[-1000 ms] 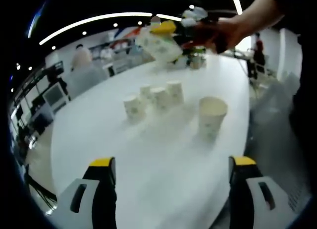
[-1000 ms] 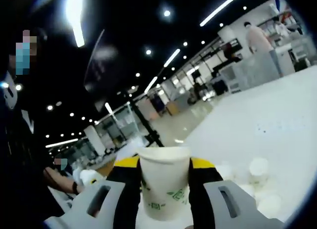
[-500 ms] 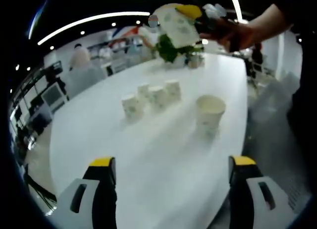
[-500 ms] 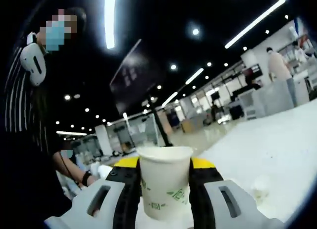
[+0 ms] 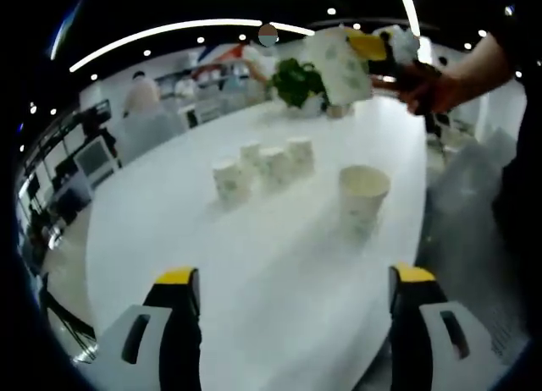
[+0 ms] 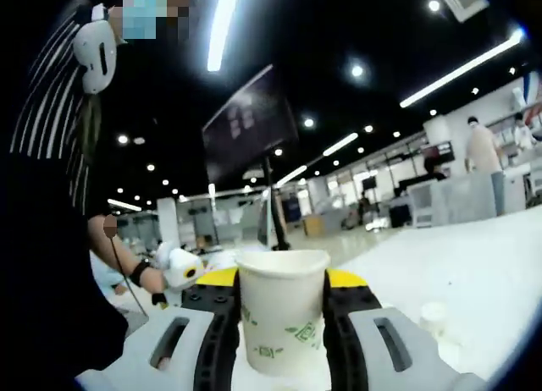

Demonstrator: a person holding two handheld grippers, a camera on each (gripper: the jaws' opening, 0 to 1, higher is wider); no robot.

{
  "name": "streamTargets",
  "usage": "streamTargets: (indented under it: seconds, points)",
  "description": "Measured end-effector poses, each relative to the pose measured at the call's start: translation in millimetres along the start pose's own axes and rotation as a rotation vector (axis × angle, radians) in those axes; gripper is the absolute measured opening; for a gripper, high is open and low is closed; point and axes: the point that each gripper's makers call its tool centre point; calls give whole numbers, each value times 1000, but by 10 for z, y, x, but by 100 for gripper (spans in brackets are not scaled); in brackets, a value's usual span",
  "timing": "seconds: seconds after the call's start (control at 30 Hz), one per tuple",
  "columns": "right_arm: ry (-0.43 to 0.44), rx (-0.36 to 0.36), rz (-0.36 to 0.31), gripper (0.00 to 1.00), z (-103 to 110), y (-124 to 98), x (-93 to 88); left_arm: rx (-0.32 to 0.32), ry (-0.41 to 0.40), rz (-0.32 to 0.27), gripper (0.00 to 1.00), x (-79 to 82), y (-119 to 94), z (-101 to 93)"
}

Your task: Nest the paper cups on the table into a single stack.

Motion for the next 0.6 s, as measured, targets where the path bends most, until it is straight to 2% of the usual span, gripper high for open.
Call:
streamTargets:
  seconds: [0.13, 0.3, 0.6]
  points:
    - [0, -1, 3, 34, 51, -35, -178, 2, -5, 0, 90, 8, 9, -8]
    - [-64, 1, 55, 32, 114, -63, -414, -4, 4, 7, 90, 18, 10, -14]
    - [-56, -6, 84, 33, 179, -58, -626, -3, 0, 6, 90, 54, 2, 13]
Point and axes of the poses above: the point that each gripper's makers call its tool centre point, and the gripper's own axes: y roughly forward along the fingers, z roughly to its left, x roughly out of its top, and after that the axes turned 5 degrees about y, right-handed
